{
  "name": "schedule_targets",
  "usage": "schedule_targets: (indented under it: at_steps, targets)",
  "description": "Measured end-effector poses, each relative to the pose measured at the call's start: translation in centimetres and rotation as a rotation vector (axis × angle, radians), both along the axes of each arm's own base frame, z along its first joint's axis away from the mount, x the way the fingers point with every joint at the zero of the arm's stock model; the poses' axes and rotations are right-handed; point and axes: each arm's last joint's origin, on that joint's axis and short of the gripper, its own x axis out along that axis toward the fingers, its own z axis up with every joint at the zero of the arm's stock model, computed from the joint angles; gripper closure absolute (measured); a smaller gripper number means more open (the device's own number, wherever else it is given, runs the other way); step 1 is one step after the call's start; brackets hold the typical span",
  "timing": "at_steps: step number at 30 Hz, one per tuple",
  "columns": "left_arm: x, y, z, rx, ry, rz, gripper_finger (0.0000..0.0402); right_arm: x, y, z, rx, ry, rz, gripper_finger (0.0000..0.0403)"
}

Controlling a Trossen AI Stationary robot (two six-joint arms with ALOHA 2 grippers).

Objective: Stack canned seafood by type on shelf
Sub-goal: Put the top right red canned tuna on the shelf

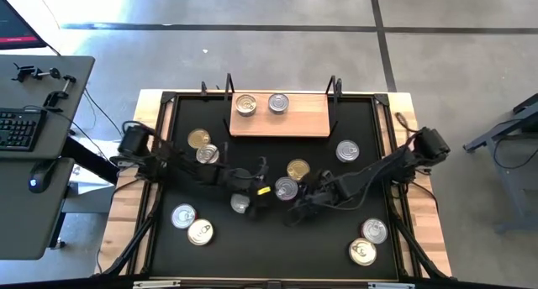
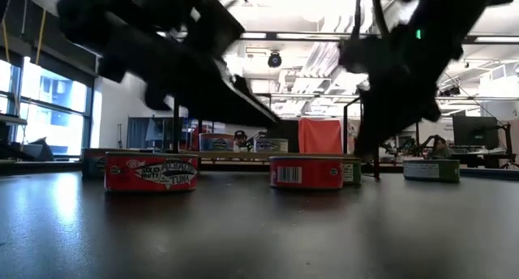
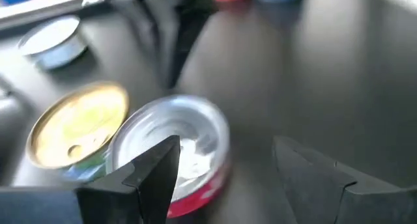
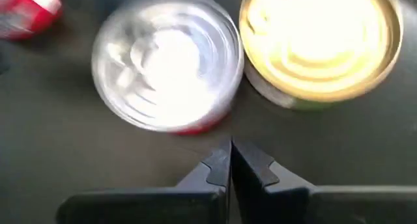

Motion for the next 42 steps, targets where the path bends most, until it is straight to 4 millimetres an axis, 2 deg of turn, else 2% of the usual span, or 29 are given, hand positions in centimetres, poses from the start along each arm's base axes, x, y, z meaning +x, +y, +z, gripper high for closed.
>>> schedule_targets:
  at_steps: [5,10,15,18,20,23,27,34,38,42]
  targets:
    - [1.2,1.0,-0.8,0.077,0.064,0.089,0.0166,1.0,0.6,-1.5,0.018,-0.017,0.057,0.0402]
    - [0.8,1.8,-0.2,0.167,0.111,0.181,0.0166,1.9,2.6,-0.9,0.005,-0.146,0.232,0.0403]
    - [-0.3,1.8,1.9,0.214,0.146,0.274,0.0166,1.1,4.9,0.5,-0.013,-0.2,0.385,0.0403]
    - [-0.8,1.6,2.6,0.187,0.161,0.272,0.0166,0.1,5.3,0.7,-0.063,-0.174,0.363,0.0403]
    - [-0.8,1.4,2.7,0.145,0.162,0.221,0.0166,-0.6,5.0,0.4,-0.083,-0.135,0.279,0.0403]
    - [-0.4,1.0,2.2,0.066,0.159,0.137,0.0166,-1.4,3.5,-0.5,-0.103,-0.062,0.106,0.0403]
    - [0.2,0.8,0.6,0.066,0.157,0.132,0.0166,-1.7,1.3,-2.2,-0.103,-0.095,-0.019,0.0403]
    - [1.3,1.6,-1.4,0.107,0.09,0.181,0.0166,-0.7,-0.5,-3.3,-0.047,-0.223,0.024,0.0403]
    - [1.4,2.3,-1.5,0.137,0.092,0.245,0.0166,-0.2,0.0,-2.9,0.021,-0.232,0.12,0.0403]
    - [0.9,2.3,-1.0,0.164,0.131,0.271,0.0166,0.3,1.8,-1.7,0.033,-0.277,0.203,0.0403]
